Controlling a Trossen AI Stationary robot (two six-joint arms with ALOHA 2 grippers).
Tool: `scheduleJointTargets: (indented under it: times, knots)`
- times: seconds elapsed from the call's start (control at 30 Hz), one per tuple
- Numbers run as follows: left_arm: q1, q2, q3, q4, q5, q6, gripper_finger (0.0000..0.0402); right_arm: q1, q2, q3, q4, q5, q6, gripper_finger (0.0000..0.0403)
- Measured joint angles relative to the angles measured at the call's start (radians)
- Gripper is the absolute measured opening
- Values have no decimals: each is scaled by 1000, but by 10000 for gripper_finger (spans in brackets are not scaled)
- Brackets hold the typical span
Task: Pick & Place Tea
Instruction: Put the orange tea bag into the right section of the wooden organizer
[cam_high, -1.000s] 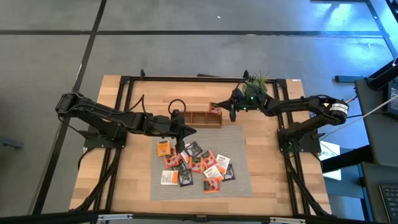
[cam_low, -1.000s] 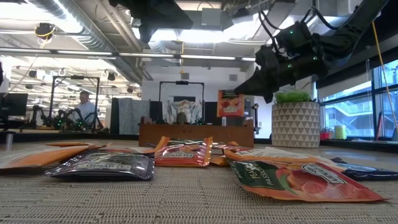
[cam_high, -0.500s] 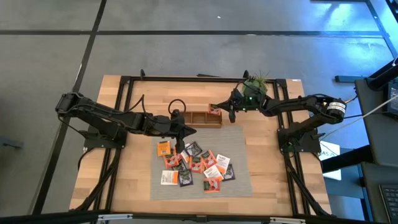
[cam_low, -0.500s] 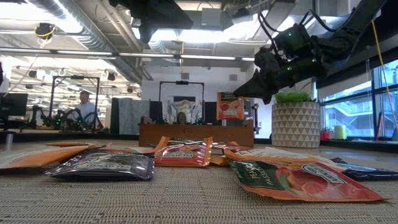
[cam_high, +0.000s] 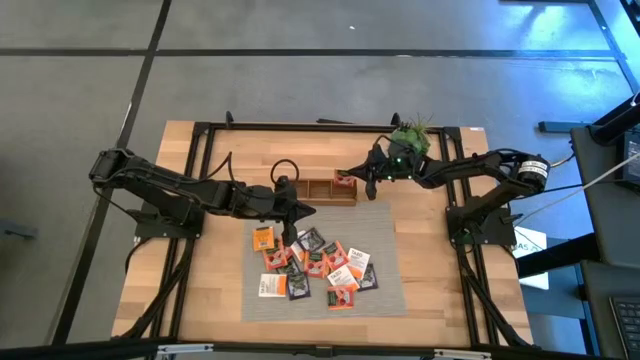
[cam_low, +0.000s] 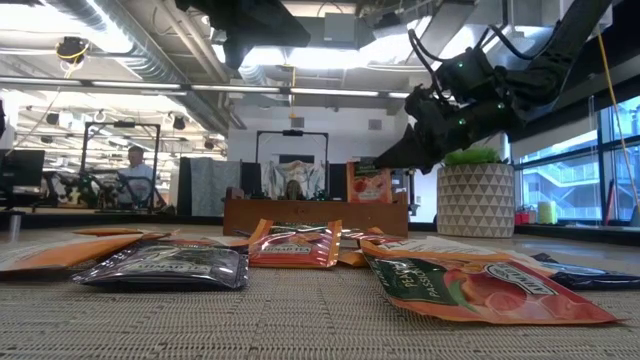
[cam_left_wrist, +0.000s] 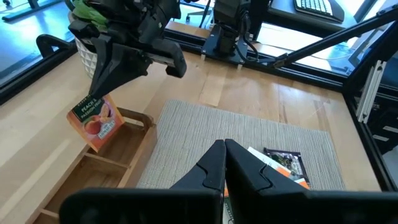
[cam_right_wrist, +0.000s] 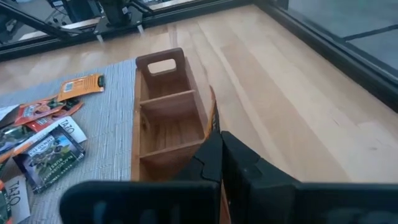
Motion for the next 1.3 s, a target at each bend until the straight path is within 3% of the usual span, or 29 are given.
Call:
scheduleJointTargets:
  times: [0.37,0.6,0.83,0.97,1.1,1.3]
  knots:
    - [0,0,0,0,0,24,4,0,0,0,0,1,-77,11]
    - [0,0,0,0,0,24,4,0,0,0,-9,1,-82,46]
    - [0,0,0,0,0,25,4,-2,0,2,15,142,-44,73]
    - [0,0,0,0,1,24,4,-2,0,36,-8,40,10,74]
    - [0,0,0,0,1,24,4,-1,0,163,-224,-67,89,73]
    - [14,0,0,0,-2,25,4,-3,44,547,-861,-70,-115,67]
